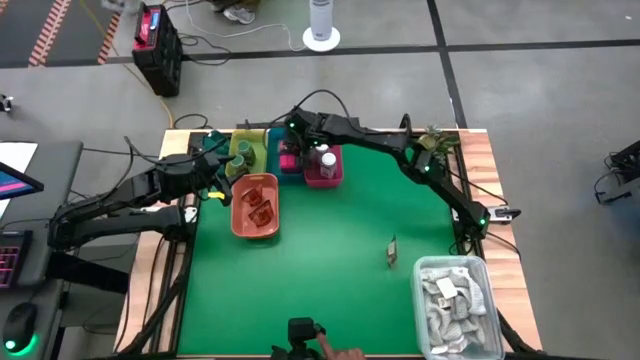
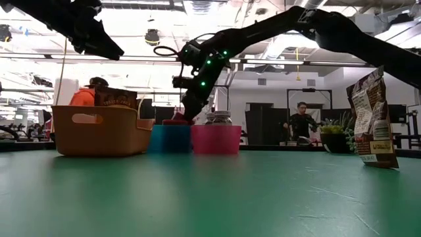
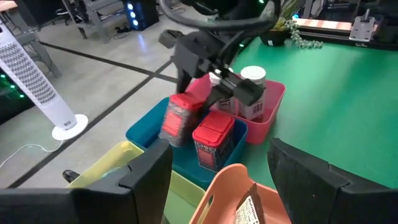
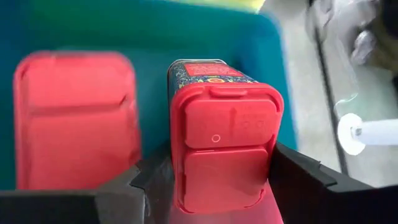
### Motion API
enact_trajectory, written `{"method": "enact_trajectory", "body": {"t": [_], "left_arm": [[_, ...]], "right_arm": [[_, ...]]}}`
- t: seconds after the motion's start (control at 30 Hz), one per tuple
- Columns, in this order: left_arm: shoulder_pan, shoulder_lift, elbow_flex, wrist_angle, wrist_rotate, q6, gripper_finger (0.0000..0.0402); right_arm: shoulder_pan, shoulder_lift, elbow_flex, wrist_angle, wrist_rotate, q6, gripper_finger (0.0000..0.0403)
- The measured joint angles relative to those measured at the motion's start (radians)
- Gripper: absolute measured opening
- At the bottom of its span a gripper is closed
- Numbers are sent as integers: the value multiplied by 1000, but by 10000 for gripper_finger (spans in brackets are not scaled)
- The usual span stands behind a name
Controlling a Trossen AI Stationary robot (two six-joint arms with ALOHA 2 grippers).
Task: Sort spices by type
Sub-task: Put the red seasoning can into the blue bin, then put the orange seasoning pack into the orange bin
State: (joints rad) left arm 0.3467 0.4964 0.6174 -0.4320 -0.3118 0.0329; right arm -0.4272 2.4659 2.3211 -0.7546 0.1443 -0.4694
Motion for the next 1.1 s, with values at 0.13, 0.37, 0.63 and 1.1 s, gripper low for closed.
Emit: {"method": "enact_trajectory", "body": {"t": [0.13, 0.37, 0.63, 1.1], "left_arm": [[0, 0, 0, 0, -3, 6, 251], [0, 0, 0, -2, -4, 7, 251], [0, 0, 0, -3, -4, 5, 251], [0, 0, 0, -4, -7, 8, 251]], "right_arm": [[1, 0, -1, -2, 0, -5, 240], [0, 0, -1, -6, 1, 5, 240], [-4, 0, 0, -40, -15, 32, 287], [-6, -10, 36, -12, -10, 42, 334]]}}
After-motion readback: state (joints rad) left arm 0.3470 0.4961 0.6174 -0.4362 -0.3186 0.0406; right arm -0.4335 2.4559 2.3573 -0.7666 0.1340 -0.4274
